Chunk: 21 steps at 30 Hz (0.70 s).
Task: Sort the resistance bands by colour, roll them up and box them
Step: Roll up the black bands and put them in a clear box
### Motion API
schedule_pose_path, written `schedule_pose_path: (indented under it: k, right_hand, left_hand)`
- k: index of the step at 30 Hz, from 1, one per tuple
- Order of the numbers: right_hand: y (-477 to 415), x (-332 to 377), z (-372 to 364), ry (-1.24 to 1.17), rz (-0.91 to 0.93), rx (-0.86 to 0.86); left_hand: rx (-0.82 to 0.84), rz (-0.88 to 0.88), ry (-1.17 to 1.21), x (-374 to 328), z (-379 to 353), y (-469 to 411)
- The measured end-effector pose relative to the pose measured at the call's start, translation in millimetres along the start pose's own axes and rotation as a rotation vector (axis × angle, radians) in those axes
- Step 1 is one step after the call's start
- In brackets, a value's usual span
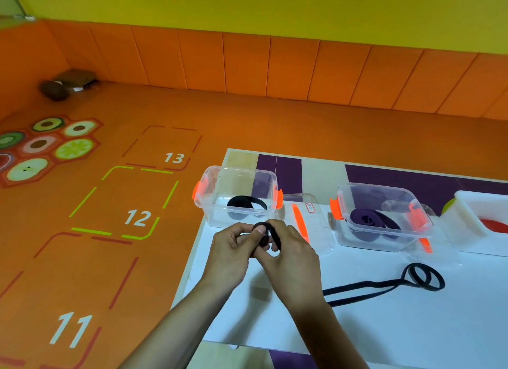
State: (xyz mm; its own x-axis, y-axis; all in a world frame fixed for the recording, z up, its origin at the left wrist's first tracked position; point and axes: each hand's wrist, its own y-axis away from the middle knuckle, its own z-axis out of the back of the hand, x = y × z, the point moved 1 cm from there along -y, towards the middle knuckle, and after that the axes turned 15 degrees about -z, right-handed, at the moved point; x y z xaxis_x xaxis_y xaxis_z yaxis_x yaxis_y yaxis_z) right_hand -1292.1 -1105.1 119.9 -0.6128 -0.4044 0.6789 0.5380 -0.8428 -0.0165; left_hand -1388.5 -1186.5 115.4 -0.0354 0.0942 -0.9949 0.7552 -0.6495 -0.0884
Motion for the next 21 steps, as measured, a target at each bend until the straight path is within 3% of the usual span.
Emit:
schedule_pose_path:
  k: [8,13,21]
  right_hand:
    - [-13.5,-13.1,24.2,-0.005,0.180,0.338]
    - [-8.2,-11.8,23.0,-0.014,0.245,0.365]
    - [-12.5,-10.2,21.2,0.033,0.145,0.077]
  left_hand:
    - [0.200,0.049,-0.081,-12.0,22.9,-7.4]
    - [0.315,0.036,-0.097,-18.9,36.4,-17.1]
    - [-0.076,0.047,0.201,-20.5,17.5,-9.5]
